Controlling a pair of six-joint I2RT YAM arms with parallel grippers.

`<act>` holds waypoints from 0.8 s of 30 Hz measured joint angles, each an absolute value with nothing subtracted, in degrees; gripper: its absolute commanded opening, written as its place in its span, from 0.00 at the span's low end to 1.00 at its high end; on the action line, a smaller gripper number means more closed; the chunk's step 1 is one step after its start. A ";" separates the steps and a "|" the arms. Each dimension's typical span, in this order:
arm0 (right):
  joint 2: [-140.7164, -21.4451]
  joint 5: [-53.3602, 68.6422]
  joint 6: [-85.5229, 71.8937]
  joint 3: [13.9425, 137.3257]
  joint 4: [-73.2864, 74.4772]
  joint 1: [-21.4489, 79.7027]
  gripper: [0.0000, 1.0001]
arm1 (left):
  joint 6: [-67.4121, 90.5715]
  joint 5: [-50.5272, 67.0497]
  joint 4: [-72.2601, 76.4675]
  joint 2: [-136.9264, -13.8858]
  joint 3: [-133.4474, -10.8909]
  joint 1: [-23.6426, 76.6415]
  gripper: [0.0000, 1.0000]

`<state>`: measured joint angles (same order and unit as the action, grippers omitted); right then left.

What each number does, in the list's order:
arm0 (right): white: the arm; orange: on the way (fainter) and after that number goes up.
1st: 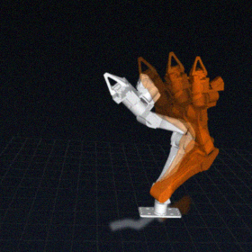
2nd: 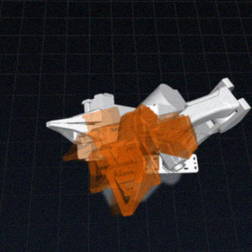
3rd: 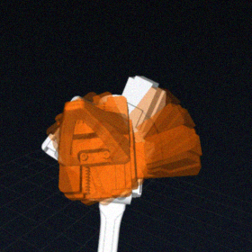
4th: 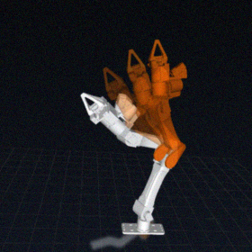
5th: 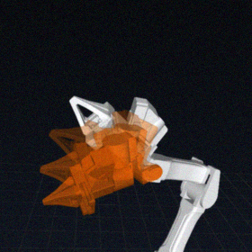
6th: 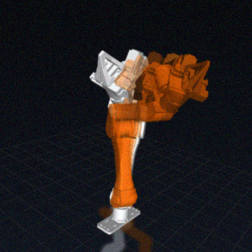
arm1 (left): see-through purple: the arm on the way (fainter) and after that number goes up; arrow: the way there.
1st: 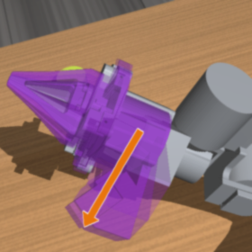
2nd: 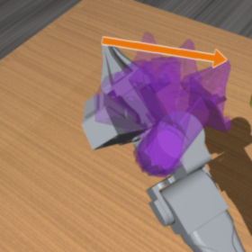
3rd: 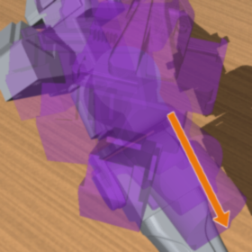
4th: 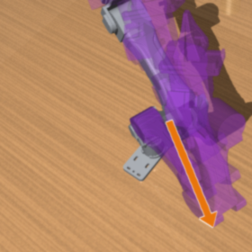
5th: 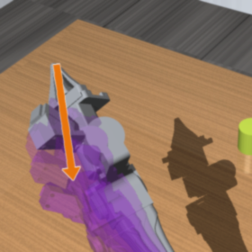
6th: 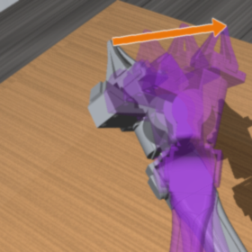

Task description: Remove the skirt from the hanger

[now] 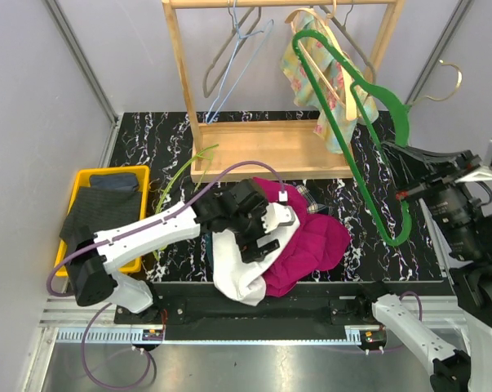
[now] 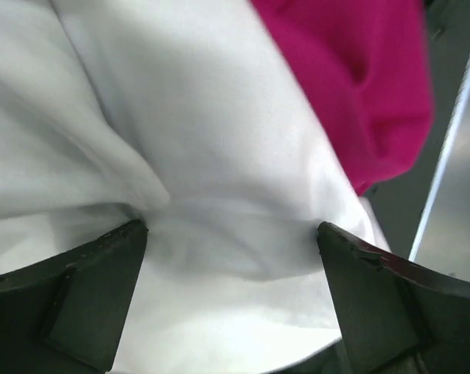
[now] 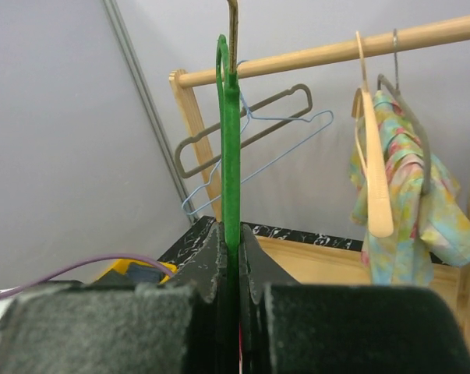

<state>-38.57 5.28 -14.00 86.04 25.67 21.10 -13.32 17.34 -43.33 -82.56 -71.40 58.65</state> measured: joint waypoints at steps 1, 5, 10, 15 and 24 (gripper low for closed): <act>-39.38 5.85 -14.28 86.04 25.43 21.10 0.00 | -14.02 15.86 -45.17 -82.48 -71.40 58.41 0.99; -44.16 10.72 -17.15 85.93 23.46 21.10 0.00 | -17.21 10.63 -52.34 -80.71 -79.09 54.54 0.99; -52.29 16.32 -22.81 80.64 15.25 22.57 0.00 | -19.11 2.00 -51.99 -73.93 -96.92 46.00 0.99; -66.41 10.55 -19.31 82.43 12.97 39.97 0.00 | -19.86 -4.95 -49.28 -59.00 -101.62 38.39 0.99; -97.71 3.14 -16.36 91.94 4.69 54.54 0.00 | -20.16 -7.79 -50.15 -47.83 -100.55 35.38 0.99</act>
<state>-97.71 3.14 -16.36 91.94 4.69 54.54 -20.16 -7.79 -50.15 -47.83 -100.55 35.38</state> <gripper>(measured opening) 0.033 0.985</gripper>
